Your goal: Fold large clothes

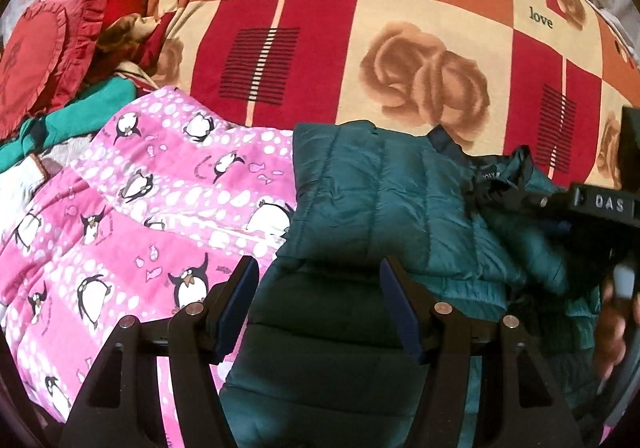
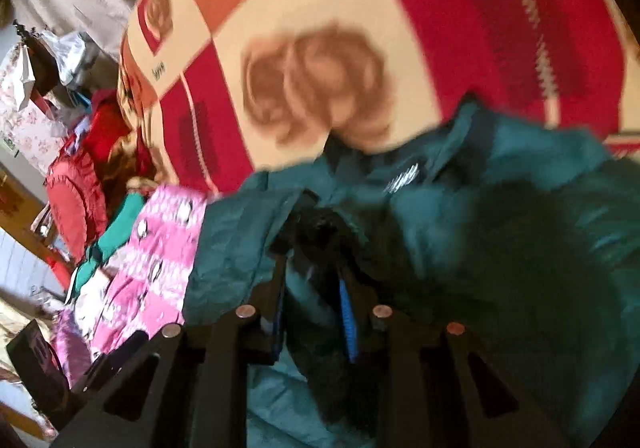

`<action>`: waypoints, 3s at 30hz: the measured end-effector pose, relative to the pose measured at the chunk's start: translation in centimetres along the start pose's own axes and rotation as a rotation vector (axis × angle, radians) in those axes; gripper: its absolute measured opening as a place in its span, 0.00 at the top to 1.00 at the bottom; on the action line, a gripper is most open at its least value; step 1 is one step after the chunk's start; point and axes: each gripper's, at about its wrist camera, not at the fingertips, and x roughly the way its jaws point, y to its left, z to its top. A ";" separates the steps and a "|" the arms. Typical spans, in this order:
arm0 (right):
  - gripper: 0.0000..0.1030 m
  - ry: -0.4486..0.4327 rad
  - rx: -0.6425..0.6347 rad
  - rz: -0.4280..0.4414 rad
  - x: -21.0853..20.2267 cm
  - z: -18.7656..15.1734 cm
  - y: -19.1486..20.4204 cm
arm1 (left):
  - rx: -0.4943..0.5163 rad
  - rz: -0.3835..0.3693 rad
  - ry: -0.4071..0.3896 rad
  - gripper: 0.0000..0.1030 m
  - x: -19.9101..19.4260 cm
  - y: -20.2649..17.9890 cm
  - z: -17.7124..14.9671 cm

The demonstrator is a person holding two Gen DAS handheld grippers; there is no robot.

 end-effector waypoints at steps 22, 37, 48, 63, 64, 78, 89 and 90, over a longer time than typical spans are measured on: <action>0.24 -0.243 0.027 -0.217 -21.6 -5.7 -9.8 | -0.194 -0.354 0.190 0.58 2.8 -10.0 1.9; 0.24 -0.304 0.216 -0.267 -18.3 -4.9 -15.1 | -0.064 -0.231 -0.009 1.00 -0.4 -7.8 7.4; 0.24 -0.159 0.075 -0.350 -6.5 0.6 -12.7 | -0.078 -0.115 0.054 1.00 3.8 -0.9 3.8; 0.24 -0.172 -0.076 -0.369 -9.4 -0.8 -6.8 | -0.048 -0.091 -0.074 0.74 0.8 -2.1 5.8; 0.24 -0.170 -0.099 -0.372 -9.2 -0.9 -6.0 | -0.025 -0.073 -0.058 0.74 1.6 -2.7 5.7; 0.24 -0.090 -0.163 -0.475 -1.4 -0.7 -5.8 | 0.064 0.032 0.044 0.74 8.6 -4.1 4.6; 0.24 -0.088 -0.234 -0.442 -3.9 -3.5 -3.9 | 0.058 0.026 0.034 0.73 8.9 -4.0 4.1; 0.23 -0.079 -0.234 -0.451 -3.2 -3.6 -4.0 | 0.057 0.026 0.035 0.72 9.0 -4.0 4.1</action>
